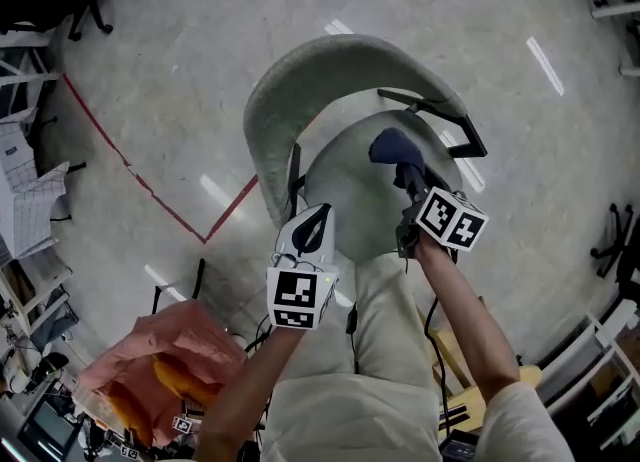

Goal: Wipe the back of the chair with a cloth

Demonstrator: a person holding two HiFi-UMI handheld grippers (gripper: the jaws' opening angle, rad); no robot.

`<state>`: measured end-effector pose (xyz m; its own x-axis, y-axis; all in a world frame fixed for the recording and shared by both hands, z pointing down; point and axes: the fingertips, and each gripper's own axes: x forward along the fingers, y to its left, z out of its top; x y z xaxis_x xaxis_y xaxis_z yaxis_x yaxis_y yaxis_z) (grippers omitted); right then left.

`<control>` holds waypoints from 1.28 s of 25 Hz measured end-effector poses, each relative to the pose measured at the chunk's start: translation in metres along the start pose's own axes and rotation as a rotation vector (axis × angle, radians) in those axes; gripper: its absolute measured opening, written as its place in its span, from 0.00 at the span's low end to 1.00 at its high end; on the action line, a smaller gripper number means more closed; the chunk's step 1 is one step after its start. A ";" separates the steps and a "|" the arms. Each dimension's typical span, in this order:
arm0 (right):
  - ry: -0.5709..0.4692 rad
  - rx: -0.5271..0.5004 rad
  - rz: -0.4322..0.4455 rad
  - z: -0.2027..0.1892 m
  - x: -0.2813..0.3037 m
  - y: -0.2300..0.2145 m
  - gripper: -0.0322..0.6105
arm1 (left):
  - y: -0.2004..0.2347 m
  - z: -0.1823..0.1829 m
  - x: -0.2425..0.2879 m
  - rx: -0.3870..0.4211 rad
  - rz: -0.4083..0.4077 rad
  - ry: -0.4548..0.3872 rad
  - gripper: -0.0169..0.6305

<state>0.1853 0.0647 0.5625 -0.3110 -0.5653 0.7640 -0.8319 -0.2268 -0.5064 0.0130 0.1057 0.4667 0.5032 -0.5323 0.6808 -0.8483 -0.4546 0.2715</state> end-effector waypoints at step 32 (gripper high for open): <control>0.555 -0.143 0.296 -0.205 0.106 0.134 0.17 | 0.085 -0.033 -0.043 -0.077 0.142 0.001 0.03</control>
<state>-0.0531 0.1370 0.6577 -0.6959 -0.0844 0.7131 -0.7160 0.0057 -0.6981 -0.0858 0.1138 0.4828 0.3767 -0.5863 0.7172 -0.9212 -0.3182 0.2237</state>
